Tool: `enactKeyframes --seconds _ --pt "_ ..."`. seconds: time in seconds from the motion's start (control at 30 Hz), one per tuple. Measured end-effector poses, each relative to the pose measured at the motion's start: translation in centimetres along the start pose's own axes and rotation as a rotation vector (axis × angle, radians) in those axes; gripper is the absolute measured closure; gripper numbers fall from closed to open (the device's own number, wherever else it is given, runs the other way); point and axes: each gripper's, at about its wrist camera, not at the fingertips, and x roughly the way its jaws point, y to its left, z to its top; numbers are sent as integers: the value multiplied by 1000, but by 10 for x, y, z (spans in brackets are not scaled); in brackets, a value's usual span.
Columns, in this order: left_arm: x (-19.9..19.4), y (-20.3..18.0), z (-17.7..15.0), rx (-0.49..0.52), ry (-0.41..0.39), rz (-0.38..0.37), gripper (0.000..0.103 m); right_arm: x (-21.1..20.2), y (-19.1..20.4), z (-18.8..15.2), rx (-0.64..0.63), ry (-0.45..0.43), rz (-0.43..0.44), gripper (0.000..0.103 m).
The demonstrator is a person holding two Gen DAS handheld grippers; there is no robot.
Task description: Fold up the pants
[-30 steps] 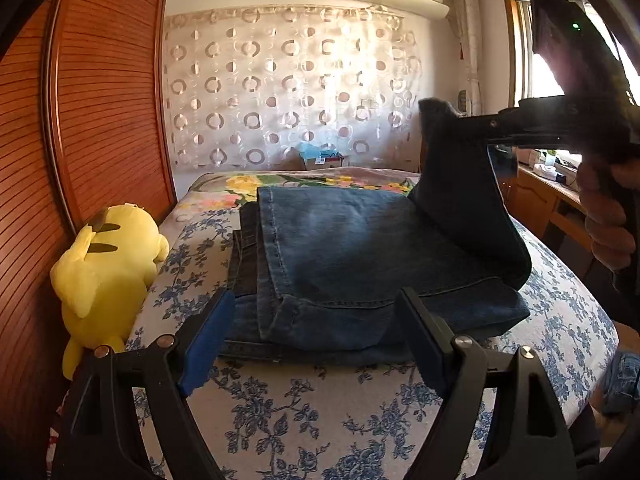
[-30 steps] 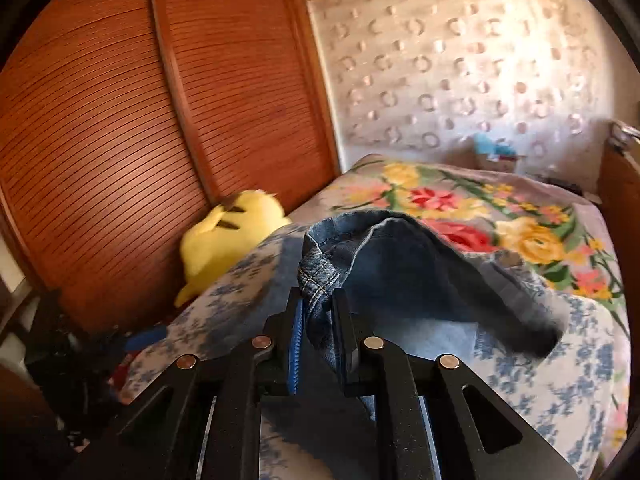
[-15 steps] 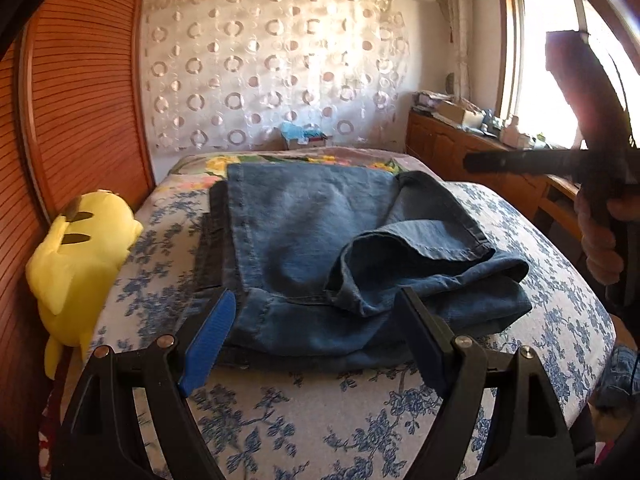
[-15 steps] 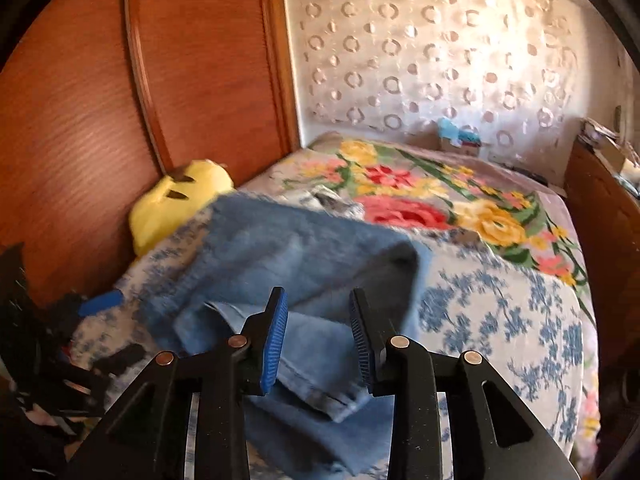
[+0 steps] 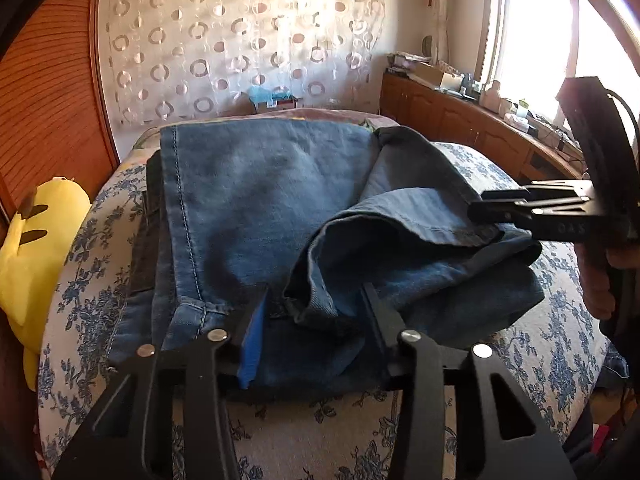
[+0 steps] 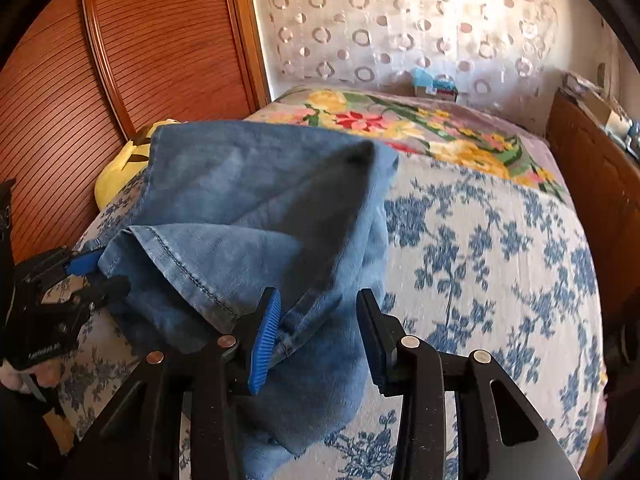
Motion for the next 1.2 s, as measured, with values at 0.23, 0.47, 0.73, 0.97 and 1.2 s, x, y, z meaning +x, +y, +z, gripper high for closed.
enactKeyframes --seconds 0.23,0.47,0.73,0.97,1.2 --pt "-4 -2 -4 11 -3 -14 85 1 6 6 -13 18 50 81" --pt "-25 -1 -5 -1 -45 -50 89 -2 4 36 -45 -46 74 100" --pt "-64 10 -5 -37 -132 -63 90 -20 42 108 -132 -180 113 100" --pt "-64 29 -11 -67 -117 -42 90 22 77 148 -196 -177 115 100" --pt "-52 46 -23 -101 -76 -27 90 73 89 170 -166 -118 137 96"
